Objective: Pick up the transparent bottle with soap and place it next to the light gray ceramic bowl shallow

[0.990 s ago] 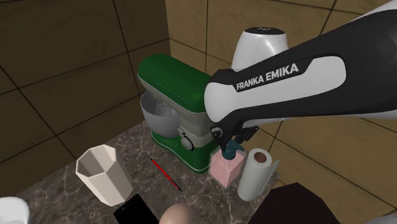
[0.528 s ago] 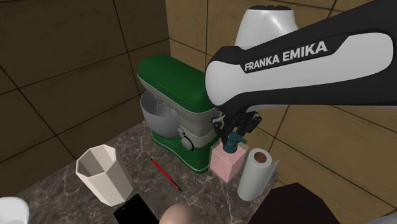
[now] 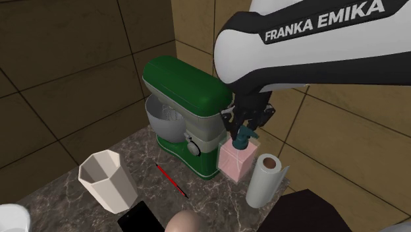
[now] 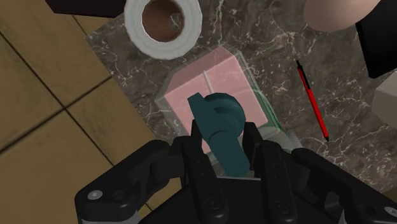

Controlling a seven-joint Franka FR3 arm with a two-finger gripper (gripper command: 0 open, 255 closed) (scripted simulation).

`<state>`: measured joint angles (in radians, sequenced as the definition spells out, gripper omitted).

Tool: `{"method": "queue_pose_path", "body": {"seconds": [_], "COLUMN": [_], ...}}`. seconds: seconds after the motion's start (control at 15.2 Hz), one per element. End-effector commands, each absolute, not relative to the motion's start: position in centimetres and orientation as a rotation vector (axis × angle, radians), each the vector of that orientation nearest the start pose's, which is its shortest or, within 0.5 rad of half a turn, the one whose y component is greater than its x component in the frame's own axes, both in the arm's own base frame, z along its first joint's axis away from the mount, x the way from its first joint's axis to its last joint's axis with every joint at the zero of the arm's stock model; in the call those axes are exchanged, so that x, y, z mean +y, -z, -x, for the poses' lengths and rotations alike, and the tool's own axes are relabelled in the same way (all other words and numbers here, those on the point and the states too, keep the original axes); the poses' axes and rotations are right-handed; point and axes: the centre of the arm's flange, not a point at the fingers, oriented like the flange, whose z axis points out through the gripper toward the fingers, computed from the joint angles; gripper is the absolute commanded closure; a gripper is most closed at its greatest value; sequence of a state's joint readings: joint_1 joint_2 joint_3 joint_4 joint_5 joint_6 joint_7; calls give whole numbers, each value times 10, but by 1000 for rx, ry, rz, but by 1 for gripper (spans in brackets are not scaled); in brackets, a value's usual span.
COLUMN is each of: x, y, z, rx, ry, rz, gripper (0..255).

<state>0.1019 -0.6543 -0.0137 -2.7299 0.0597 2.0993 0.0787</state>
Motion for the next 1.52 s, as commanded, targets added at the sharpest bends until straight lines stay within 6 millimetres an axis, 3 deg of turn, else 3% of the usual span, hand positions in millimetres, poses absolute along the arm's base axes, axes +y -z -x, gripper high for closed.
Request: {"method": "queue_pose_path", "body": {"seconds": [0.0, 1.45], "x": [33, 33], "y": [-426, -543], "z": [-337, -337], "rx": [27, 27], "ry": [28, 28], "rz": [3079, 3079], "gripper": [255, 255]}}
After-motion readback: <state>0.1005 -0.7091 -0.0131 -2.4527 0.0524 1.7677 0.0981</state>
